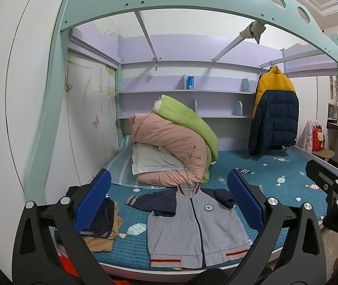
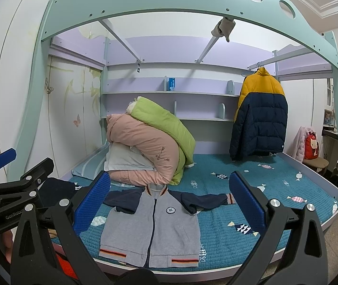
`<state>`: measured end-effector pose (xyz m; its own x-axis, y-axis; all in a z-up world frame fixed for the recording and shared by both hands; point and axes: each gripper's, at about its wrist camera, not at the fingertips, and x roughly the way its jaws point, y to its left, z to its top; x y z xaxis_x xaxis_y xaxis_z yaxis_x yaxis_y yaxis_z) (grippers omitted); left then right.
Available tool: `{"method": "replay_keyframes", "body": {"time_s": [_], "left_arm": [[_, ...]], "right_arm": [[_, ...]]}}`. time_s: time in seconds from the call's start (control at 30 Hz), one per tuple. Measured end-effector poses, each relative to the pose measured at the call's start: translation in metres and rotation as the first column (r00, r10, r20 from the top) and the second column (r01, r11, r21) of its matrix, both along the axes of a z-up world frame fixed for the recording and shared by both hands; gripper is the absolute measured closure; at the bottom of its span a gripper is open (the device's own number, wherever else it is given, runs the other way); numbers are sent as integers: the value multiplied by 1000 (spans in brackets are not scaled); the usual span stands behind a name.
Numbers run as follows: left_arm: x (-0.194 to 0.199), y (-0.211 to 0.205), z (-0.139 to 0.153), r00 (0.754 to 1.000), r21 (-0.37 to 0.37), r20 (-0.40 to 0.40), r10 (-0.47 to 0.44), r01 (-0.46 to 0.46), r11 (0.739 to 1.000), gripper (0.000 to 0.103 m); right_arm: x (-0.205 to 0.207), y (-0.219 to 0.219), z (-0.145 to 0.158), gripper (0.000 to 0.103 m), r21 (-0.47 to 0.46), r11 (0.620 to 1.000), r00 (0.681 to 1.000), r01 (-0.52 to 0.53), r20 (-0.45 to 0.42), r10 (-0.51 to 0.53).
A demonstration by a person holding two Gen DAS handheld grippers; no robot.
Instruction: Fold large clothes
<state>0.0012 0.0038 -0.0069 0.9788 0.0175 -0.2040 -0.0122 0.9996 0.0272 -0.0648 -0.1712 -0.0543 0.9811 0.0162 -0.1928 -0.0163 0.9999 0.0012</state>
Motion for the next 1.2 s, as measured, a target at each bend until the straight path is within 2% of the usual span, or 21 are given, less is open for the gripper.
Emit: {"method": "replay_keyframes", "body": {"time_s": [1.2], "left_arm": [[3,4,-6,1000,-1,-7,1,-1,1000,5]], "right_arm": [[0,2,-2,7,2,1000,1000,0,-1,0]]}}
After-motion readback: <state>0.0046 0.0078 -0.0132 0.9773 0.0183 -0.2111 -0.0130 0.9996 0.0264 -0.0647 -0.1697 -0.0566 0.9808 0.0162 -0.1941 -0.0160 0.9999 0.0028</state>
